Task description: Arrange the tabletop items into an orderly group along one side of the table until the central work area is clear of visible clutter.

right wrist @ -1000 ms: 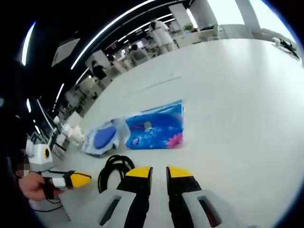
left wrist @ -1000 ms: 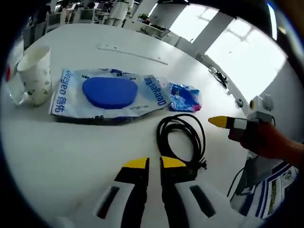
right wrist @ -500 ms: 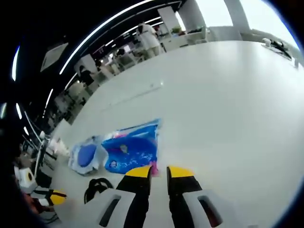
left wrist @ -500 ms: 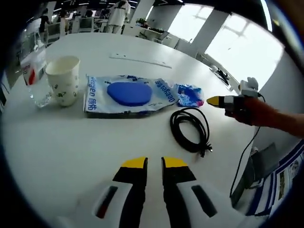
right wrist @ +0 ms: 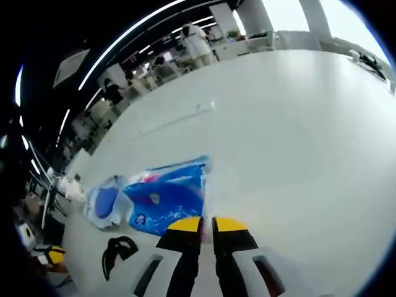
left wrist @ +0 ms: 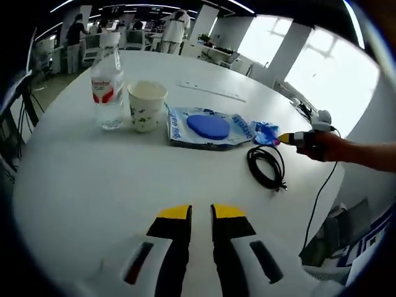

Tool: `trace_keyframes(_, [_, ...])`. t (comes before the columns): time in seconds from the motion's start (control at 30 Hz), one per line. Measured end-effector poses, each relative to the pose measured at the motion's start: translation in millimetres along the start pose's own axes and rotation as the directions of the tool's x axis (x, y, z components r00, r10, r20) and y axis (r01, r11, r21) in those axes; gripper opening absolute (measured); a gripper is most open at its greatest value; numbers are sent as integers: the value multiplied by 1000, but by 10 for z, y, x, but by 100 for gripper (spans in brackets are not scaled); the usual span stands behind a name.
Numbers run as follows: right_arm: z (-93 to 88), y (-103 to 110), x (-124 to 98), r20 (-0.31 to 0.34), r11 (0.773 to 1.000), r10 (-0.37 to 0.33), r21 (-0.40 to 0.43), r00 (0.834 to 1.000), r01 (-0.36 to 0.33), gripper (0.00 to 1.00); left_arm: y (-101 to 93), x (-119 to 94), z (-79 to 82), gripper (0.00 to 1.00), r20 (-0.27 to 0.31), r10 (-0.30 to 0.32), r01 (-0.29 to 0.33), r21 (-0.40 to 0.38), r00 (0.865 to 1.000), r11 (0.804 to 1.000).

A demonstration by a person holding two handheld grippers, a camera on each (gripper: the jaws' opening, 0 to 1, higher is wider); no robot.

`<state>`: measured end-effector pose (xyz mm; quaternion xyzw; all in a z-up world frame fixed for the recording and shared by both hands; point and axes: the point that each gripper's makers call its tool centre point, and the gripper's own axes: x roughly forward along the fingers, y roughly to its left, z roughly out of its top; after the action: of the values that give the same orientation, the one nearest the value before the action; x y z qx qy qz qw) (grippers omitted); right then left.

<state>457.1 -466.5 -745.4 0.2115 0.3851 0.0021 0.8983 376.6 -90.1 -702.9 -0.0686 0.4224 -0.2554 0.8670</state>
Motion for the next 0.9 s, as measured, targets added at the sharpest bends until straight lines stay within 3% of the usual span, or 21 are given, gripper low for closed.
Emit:
trace_keyframes(0.13, [-11, 2, -13, 4, 1000, 11, 4, 1000, -11, 0, 116, -81, -60, 9, 2, 33, -32, -16, 999, 999])
trace_keyframes(0.47, [10, -22, -27, 10, 1000, 27, -5, 1000, -27, 0, 221, -198, 14, 9, 45, 76, -73, -68, 996, 995])
trace_keyframes(0.9, [-73, -28, -111, 3, 999, 47, 25, 999, -47, 7, 235, -375, 105, 11, 69, 97, -96, -30, 993, 995])
